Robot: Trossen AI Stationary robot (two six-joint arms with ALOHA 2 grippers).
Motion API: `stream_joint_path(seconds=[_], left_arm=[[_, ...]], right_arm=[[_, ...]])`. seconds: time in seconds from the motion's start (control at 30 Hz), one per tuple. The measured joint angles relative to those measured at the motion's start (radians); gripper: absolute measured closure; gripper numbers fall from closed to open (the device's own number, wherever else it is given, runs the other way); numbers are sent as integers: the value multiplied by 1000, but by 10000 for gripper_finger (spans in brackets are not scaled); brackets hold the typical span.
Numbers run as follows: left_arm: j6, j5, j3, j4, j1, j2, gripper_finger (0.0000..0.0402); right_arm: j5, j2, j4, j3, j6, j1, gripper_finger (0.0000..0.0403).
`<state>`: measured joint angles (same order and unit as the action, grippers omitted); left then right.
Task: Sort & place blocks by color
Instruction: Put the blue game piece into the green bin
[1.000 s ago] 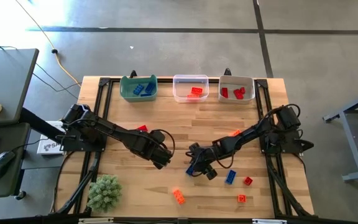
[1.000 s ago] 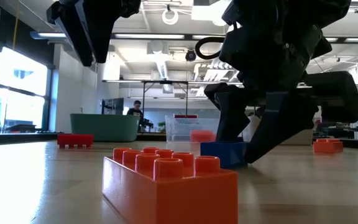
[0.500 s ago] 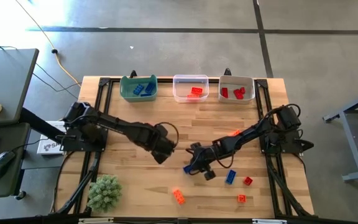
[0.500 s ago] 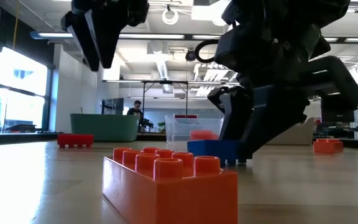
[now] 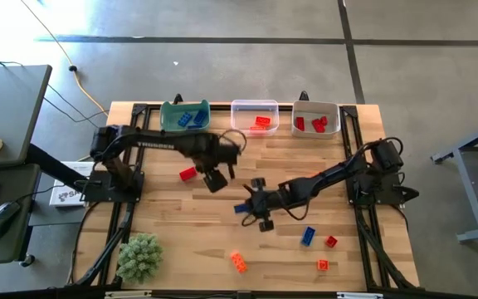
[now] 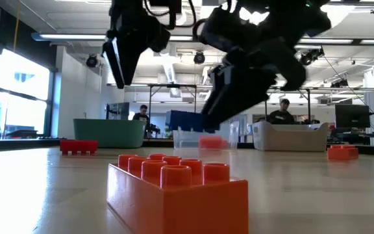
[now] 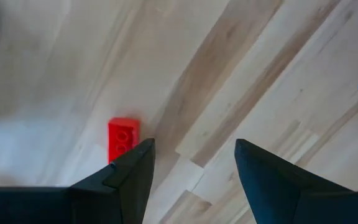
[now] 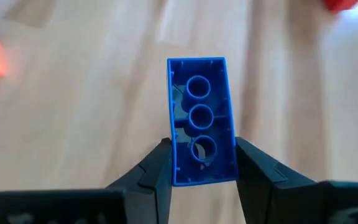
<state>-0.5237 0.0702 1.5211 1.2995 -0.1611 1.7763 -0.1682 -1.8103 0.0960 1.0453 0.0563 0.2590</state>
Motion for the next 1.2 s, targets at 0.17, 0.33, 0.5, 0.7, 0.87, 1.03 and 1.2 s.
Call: stream_joint_path(seconds=[0.17, 0.33, 0.5, 0.7, 0.87, 1.03, 1.2], left_arm=[[125, -98, 0, -12, -114, 0, 192], [194, -233, 0, -48, -215, 0, 192], [230, -431, 0, -100, -299, 0, 192], [198, -559, 0, -148, -371, 0, 192], [188, -568, 0, -148, -404, 0, 192], [202, -572, 1, -149, -423, 0, 192], [213, -623, 1, -149, -435, 0, 192]], right_arm=[[-48, 0, 93, 80, 84, -53, 290], [-68, 0, 123, 133, 175, -127, 290], [-68, 0, 137, 174, 271, -197, 290], [-63, 0, 156, 233, 370, -254, 290], [-20, 0, 154, 279, 439, -285, 290], [-7, 0, 151, 291, 442, -323, 290], [29, 0, 126, 292, 442, -356, 290]])
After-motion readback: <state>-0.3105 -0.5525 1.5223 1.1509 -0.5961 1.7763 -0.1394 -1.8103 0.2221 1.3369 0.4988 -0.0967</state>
